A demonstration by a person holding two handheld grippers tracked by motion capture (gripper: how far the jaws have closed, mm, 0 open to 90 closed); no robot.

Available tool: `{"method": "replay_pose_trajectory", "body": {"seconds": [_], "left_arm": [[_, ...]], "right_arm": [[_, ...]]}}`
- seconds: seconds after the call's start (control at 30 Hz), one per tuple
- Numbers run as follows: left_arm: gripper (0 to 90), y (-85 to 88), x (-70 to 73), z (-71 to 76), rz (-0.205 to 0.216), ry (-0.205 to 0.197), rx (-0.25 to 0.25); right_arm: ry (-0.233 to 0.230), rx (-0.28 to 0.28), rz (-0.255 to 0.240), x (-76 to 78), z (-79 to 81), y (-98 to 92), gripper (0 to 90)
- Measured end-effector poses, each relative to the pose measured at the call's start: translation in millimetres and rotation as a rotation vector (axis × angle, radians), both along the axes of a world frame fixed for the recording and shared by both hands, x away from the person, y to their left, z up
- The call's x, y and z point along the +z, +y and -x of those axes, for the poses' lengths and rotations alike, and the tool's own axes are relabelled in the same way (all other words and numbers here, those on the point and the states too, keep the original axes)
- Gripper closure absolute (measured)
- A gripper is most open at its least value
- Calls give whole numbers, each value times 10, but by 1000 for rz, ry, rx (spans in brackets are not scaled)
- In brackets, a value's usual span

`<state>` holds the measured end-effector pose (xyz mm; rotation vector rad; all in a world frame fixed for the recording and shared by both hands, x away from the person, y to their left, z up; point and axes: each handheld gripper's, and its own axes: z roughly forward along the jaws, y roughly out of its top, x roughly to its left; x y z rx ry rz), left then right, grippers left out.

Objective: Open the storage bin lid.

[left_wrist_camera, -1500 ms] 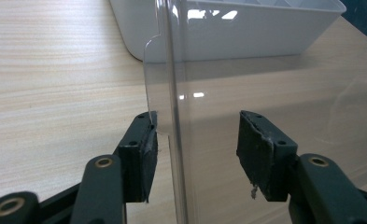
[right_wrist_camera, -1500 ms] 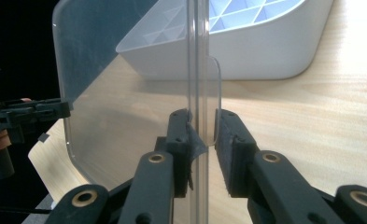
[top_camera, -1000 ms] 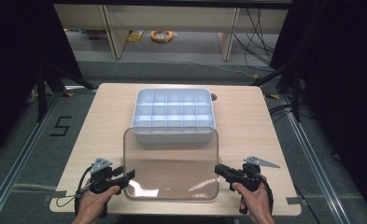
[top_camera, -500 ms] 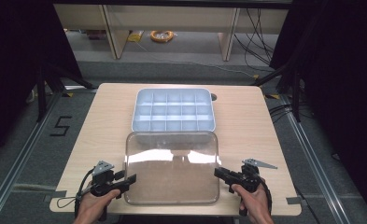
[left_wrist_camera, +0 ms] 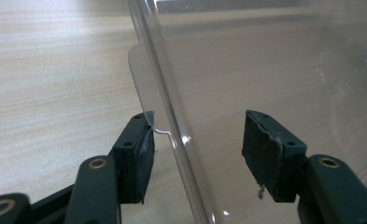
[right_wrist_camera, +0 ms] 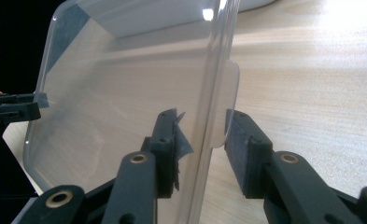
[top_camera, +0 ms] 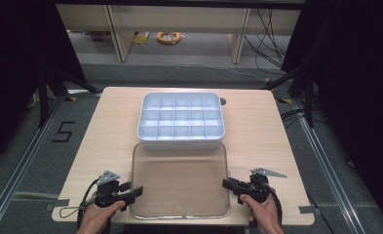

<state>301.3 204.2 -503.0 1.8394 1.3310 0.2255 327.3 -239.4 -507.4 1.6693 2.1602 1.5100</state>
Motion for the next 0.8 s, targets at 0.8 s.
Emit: {"method": "replay_pose_trajectory", "body": {"seconds": [0.8], "left_arm": [[405, 9, -114, -52, -11, 48, -17]], "right_arm": [[47, 8, 58, -74, -30, 42, 592]]}}
